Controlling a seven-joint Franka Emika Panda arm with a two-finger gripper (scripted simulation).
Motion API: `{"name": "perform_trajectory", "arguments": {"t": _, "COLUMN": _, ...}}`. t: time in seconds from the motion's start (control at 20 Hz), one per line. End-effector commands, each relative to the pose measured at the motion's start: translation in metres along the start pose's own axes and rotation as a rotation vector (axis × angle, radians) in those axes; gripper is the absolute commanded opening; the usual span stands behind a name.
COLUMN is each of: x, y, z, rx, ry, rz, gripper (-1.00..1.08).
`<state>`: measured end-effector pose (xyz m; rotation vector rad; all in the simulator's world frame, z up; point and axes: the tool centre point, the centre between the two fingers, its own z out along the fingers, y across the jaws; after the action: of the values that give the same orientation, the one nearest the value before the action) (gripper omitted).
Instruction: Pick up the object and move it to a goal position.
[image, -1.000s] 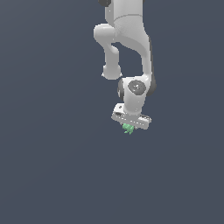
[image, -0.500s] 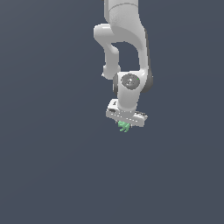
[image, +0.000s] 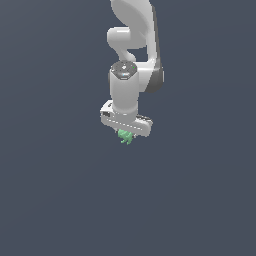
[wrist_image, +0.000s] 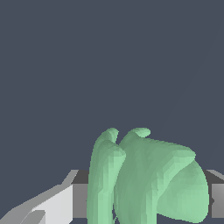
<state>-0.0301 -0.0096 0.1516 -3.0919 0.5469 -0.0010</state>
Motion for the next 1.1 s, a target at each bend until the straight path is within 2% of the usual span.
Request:
{"name": "perform_trajectory", "arguments": {"t": 0.0, "x": 0.01, "y": 0.02, "z": -0.024, "rx": 0.001, "ry": 0.0, "rz": 0.0, "gripper": -1.0}}
{"name": "perform_trajectory", "arguments": {"t": 0.65, "x": 0.066, "y": 0.119, "z": -0.143, "rx": 0.0, "ry": 0.0, "rz": -0.001, "gripper": -1.0}}
{"name": "perform_trajectory", "arguments": {"t": 1.05, "x": 0.09, "y": 0.157, "z": -0.188, "rx": -0.001, "ry": 0.0, "rz": -0.001, "gripper": -1.0}}
